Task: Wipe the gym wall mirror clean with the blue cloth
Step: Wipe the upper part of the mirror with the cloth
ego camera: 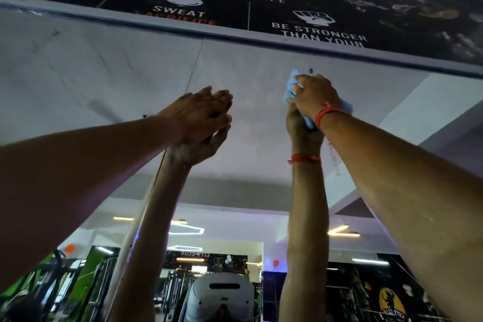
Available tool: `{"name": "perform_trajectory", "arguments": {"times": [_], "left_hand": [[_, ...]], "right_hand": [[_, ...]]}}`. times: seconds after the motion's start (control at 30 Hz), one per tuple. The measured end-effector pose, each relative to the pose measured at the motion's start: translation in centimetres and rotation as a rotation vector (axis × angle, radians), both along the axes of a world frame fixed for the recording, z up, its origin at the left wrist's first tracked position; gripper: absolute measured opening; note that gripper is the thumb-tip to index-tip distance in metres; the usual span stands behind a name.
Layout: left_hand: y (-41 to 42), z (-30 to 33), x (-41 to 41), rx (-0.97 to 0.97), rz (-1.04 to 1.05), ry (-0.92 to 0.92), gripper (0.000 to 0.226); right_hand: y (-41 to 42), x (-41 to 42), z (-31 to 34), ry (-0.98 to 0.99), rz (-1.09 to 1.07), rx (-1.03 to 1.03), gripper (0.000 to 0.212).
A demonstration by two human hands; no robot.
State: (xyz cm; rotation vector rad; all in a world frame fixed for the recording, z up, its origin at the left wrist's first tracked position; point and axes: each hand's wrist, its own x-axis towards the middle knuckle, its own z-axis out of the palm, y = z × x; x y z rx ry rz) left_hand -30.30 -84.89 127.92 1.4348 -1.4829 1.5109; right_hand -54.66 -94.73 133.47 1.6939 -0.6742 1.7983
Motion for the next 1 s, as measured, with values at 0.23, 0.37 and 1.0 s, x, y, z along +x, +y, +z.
{"name": "perform_trajectory", "arguments": {"times": [0.23, 0.37, 1.0], "left_hand": [[-0.9, 0.1, 0.2, -0.050, 0.001, -0.013, 0.062], [-0.8, 0.1, 0.6, -0.037, -0.012, -0.002, 0.064], [0.2, -0.9, 0.9, 0.016, 0.025, -0.027, 0.064]], "right_hand": [[2.3, 4.3, -0.4, 0.263, 0.136, -0.035, 0.037], [0.6, 1.8, 0.4, 0.210, 0.102, -0.053, 0.034], [0.9, 2.6, -0.6, 0.200, -0.044, -0.011, 0.047]]}}
